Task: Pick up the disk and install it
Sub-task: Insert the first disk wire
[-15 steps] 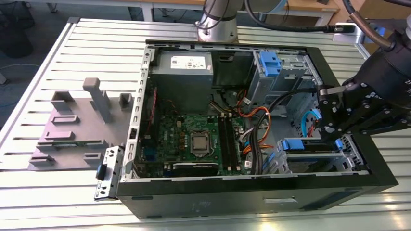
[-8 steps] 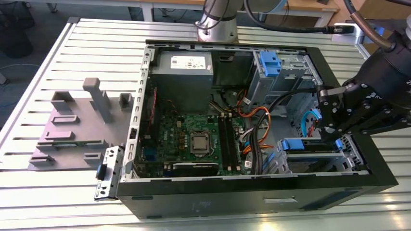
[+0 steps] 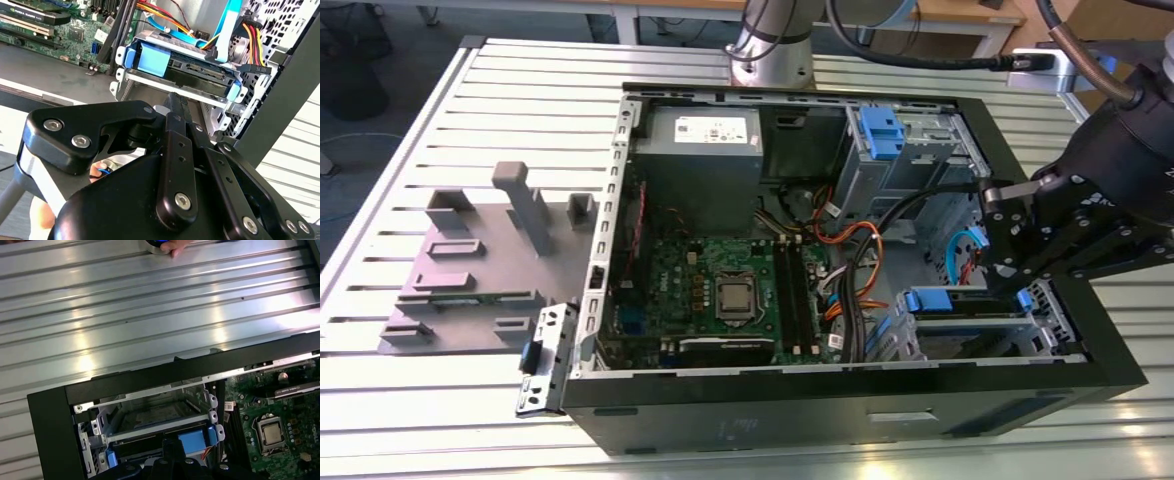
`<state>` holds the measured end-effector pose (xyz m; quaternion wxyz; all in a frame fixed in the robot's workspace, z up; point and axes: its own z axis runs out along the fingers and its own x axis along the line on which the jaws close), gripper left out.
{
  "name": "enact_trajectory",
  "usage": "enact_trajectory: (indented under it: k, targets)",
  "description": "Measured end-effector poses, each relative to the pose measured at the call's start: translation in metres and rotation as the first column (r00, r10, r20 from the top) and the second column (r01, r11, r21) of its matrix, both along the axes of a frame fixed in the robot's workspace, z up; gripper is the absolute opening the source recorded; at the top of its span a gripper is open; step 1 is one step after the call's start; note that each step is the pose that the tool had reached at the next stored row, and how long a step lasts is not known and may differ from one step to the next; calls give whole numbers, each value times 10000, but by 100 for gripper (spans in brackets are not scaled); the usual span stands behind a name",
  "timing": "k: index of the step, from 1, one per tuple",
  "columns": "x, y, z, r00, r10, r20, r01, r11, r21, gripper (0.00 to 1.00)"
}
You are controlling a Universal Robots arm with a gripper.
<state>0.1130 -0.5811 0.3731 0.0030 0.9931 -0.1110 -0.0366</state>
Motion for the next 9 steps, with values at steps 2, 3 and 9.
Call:
enact_trajectory:
  k: [2, 3, 9]
  targets:
    - [0, 0, 0, 10000, 58, 0, -58, 10000, 0, 11]
    - [0, 0, 0, 10000, 84, 0, -84, 10000, -1, 11]
    - [0, 0, 0, 9997, 234, 0, -234, 9997, -1, 11]
